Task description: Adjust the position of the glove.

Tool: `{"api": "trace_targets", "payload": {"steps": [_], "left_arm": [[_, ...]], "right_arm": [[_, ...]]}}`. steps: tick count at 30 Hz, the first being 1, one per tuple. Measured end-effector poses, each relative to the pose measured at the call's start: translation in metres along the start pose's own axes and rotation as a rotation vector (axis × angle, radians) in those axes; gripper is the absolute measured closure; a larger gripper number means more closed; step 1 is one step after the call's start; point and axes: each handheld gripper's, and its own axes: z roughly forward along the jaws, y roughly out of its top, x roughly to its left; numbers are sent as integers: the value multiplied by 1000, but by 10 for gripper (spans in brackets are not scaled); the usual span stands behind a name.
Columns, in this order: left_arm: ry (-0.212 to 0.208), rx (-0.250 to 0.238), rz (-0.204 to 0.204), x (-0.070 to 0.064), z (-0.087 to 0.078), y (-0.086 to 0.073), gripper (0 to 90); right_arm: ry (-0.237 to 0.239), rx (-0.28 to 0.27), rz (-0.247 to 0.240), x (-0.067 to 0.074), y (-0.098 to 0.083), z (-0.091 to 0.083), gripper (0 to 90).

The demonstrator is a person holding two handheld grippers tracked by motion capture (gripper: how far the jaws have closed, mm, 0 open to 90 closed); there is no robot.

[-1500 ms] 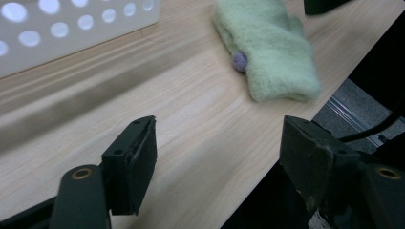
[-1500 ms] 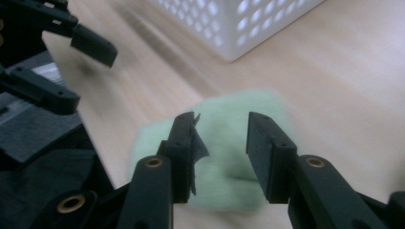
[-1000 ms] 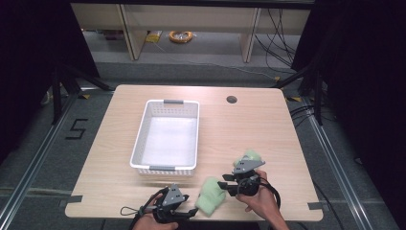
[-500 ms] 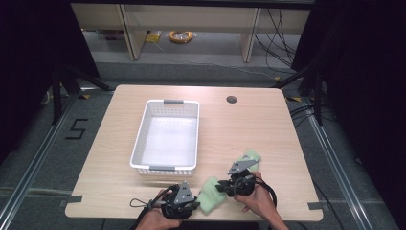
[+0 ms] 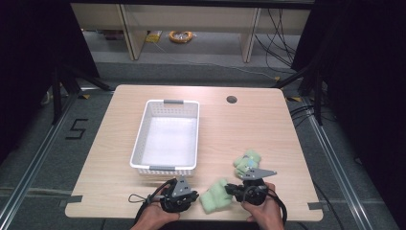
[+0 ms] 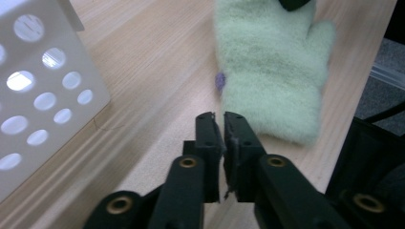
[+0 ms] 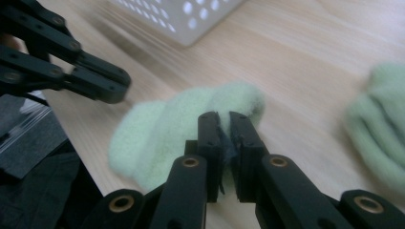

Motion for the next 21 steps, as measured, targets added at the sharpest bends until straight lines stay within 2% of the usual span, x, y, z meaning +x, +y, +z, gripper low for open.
{"api": "trace_targets", "payload": {"steps": [1,2,3,4,5,6,7,8,9,10,13,14,15,16,17,18,21], "left_arm": [[-4,-2,-9,-4,-2,0,694],[-18,-16,-22,-10,-2,-1,657],[-18,-16,-22,-10,-2,-1,615],[-18,-8,-5,-14,-2,-1,615],[-23,-4,12,-19,-2,-1,572],[-25,-5,26,-24,-1,-1,555],[-21,-6,37,-28,0,-1,528],[-8,-1,55,-30,2,0,492],[-11,2,53,-31,3,-1,492],[-6,4,30,-31,4,-1,481],[13,6,23,-28,3,-1,464],[9,8,39,-26,2,0,455],[13,5,9,-27,2,-1,454],[18,5,27,-24,1,0,454],[18,5,27,-24,1,0,454],[17,1,4,-24,1,0,448],[3,-5,-39,-21,0,-2,421]], "right_arm": [[-5,9,25,-1,-10,1,842],[2,20,42,-1,-14,2,841],[7,26,83,1,-16,2,840],[7,26,83,1,-16,2,840],[-5,19,59,-1,-17,2,837],[18,11,53,-1,-17,3,833],[17,11,51,-1,-17,3,828],[-9,17,47,0,-17,2,821],[-9,17,47,0,-17,2,808],[-15,15,48,-1,-17,2,776],[-17,24,42,-1,-18,2,757],[-20,19,40,0,-18,2,746],[-19,22,38,0,-18,2,729],[-22,29,44,2,-18,0,641],[-26,24,48,4,-19,0,603],[-8,18,37,4,-18,-1,584],[-23,-9,23,5,-16,-7,536]]}}
